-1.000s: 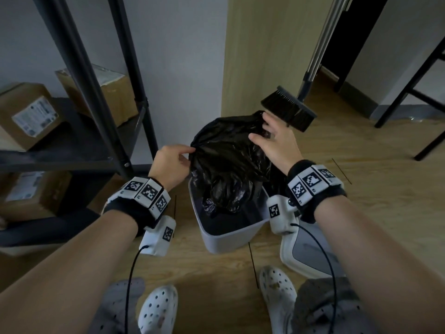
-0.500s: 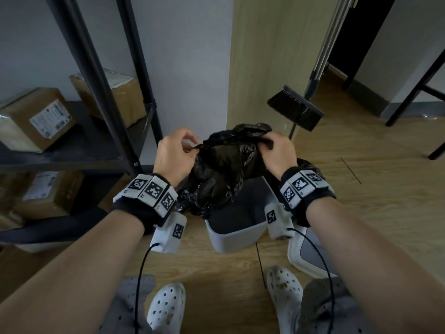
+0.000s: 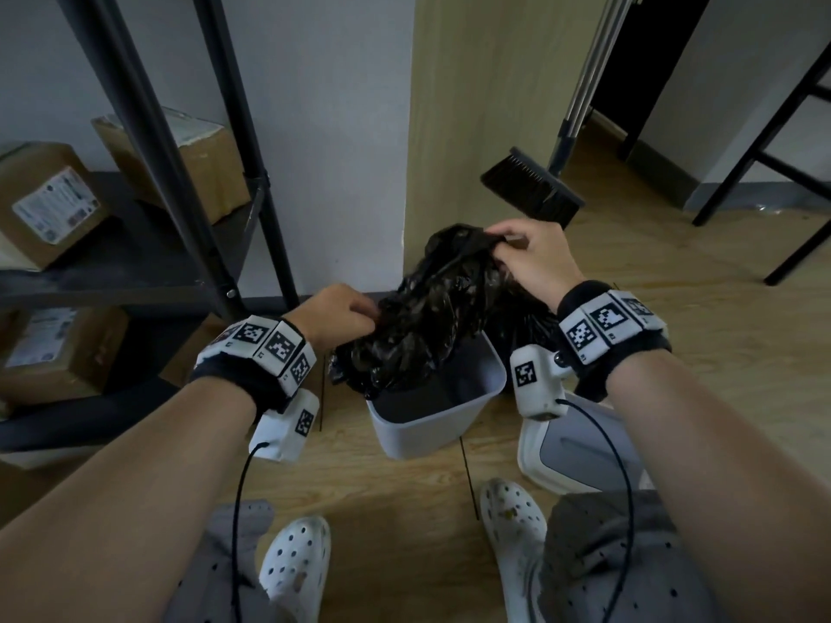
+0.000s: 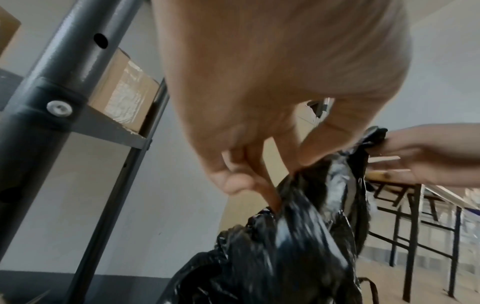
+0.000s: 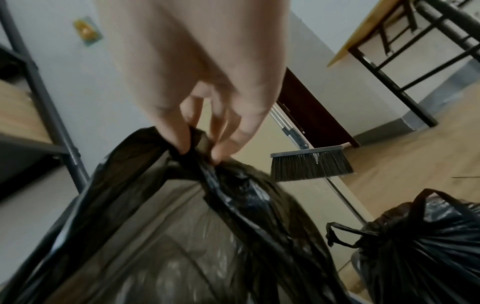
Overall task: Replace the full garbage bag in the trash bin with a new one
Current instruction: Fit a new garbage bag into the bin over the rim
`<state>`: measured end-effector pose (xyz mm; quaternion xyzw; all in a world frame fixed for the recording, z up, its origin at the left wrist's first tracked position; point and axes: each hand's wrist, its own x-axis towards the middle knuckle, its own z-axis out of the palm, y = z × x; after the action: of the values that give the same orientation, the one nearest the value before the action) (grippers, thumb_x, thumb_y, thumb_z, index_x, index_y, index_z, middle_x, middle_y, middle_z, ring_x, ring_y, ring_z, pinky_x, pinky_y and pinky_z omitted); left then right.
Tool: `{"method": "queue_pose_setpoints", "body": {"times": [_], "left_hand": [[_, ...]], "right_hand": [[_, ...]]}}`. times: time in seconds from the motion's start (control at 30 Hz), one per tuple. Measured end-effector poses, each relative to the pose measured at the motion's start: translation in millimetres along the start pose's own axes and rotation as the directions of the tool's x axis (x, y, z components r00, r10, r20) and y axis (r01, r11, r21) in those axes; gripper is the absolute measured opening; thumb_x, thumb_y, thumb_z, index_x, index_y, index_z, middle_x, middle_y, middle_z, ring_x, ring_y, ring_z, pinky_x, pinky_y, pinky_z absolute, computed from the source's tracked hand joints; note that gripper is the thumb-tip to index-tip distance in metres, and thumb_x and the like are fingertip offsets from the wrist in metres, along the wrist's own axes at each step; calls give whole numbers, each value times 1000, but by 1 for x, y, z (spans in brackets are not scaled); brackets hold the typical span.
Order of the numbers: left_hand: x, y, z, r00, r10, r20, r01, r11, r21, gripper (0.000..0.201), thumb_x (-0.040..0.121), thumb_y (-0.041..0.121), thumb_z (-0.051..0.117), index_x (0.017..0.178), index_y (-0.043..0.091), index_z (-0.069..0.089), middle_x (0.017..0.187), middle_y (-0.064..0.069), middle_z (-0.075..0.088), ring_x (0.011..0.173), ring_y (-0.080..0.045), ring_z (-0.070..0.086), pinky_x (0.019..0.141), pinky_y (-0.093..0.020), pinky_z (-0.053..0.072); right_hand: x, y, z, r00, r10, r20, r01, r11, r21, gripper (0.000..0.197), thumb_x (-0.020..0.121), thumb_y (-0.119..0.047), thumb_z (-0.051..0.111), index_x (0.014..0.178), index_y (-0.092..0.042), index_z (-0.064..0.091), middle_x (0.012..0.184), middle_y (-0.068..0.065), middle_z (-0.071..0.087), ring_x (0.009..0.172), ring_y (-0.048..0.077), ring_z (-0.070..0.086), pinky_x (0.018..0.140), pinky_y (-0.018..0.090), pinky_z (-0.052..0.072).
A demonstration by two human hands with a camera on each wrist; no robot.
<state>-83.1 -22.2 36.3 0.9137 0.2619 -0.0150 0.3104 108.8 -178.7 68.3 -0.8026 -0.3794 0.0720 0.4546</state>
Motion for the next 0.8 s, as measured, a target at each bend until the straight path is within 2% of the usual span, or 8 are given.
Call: {"method": "queue_pose_setpoints", "body": {"times": [0.07, 0.13, 0.23, 0.3, 0.47, 0.57, 0.7, 0.8], "left_hand": [[2, 2, 7, 999, -33, 39, 33, 999, -7, 27, 84, 3, 49, 96, 8, 72, 94, -4, 63, 97, -19, 57, 80, -24, 42], [5, 1, 12, 999, -32, -15, 32, 999, 19, 26, 87, 4, 46, 99, 8, 69, 103, -9, 67, 102, -23, 59, 81, -24, 40], [13, -3, 20, 997, -16, -74, 17, 1000, 13, 23, 89, 11, 52, 108, 6, 63, 114, -14, 65, 107, -28, 59, 84, -27, 43], [17, -6, 27, 996, -30, -80, 33, 999, 29, 26, 88, 16, 56, 112, 8, 60, 117, -14, 64, 109, -29, 59, 90, -32, 47], [28, -19, 40, 976, -206, -67, 212, 970, 114, 39, 88, 30, 55, 115, 2, 52, 117, -19, 61, 107, -35, 58, 83, -36, 45], [36, -36, 49, 941, -340, 6, 337, 935, 112, 42, 87, 38, 56, 101, -2, 57, 111, -22, 64, 98, -35, 61, 74, -33, 45], [39, -44, 59, 897, -420, 134, 397, 902, 171, 45, 91, 34, 55, 112, -4, 60, 112, -21, 63, 108, -34, 59, 79, -34, 46], [40, -45, 63, 868, -451, 209, 430, 892, 139, 28, 89, 23, 60, 89, -5, 66, 85, -19, 62, 79, -30, 61, 48, -22, 40]], "right_hand": [[-7, -5, -3, 994, -4, 108, 3, 1000, 6, 24, 85, 4, 53, 99, -4, 71, 83, -4, 64, 73, 0, 57, 73, 10, 47], [-14, -9, -7, 979, -42, 199, 53, 997, -48, 26, 84, 7, 51, 93, -7, 71, 93, 3, 66, 76, 0, 57, 74, 4, 43], [-18, -6, -13, 959, -84, 270, 170, 935, -312, 28, 86, 4, 50, 91, -10, 74, 125, 10, 55, 106, 17, 54, 93, 14, 32], [-20, -4, -17, 955, -54, 292, 183, 881, -436, 27, 88, 1, 49, 93, -9, 74, 130, 10, 52, 116, 23, 51, 97, 23, 31], [-29, -1, -25, 945, 108, 309, 30, 911, -410, 33, 91, 2, 42, 99, -6, 73, 108, 10, 68, 86, 22, 64, 75, 20, 43], [-29, 8, -23, 900, 256, 353, -106, 914, -392, 29, 92, -3, 44, 96, -5, 72, 95, 9, 67, 76, 17, 64, 61, 9, 44], [-25, 27, -18, 864, 404, 300, -316, 900, -301, 36, 88, -26, 56, 67, 2, 67, 67, 11, 71, 66, 25, 71, 76, 37, 58], [-27, 34, -18, 877, 357, 323, -202, 882, -425, 42, 85, -36, 65, 62, -1, 68, 59, 8, 69, 56, 19, 67, 62, 34, 55]]}}
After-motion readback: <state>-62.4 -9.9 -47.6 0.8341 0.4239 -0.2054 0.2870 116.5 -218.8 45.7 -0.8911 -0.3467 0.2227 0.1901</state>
